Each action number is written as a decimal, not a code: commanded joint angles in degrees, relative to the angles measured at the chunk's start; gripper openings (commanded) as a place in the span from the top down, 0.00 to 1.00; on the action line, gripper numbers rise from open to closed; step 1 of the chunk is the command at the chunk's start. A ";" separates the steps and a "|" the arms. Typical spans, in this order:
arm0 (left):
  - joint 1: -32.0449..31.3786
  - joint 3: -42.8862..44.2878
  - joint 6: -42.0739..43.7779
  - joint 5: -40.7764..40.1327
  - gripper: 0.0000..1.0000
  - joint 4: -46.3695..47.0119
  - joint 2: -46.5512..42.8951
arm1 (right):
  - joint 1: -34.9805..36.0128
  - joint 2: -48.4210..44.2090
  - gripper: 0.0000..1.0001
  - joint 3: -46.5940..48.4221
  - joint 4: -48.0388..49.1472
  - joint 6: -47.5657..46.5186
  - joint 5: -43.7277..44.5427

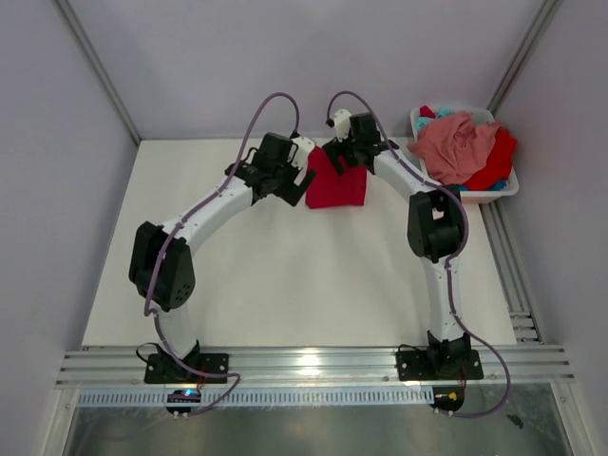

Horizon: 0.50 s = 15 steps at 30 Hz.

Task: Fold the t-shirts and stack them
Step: Fold the tshirt

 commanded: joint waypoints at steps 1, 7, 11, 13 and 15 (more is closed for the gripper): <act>0.00 1.86 -0.56 1.01 0.01 0.87 -2.27 | 0.26 -2.22 0.00 0.58 -0.54 -1.56 3.15; 0.00 2.21 -1.17 1.88 0.01 0.16 -2.61 | 0.26 1.90 0.01 7.42 -8.53 1.07 10.00; 0.00 2.39 -1.52 2.85 0.01 -0.54 -3.84 | 0.26 6.22 0.01 14.20 -19.85 2.48 11.17; 0.00 2.83 -1.96 3.64 0.01 -1.59 -4.29 | 0.26 6.75 0.01 14.30 -22.50 2.75 11.17; 0.00 3.35 -2.66 4.52 0.01 -2.03 -4.90 | 0.26 7.01 0.01 14.38 -24.70 2.57 11.34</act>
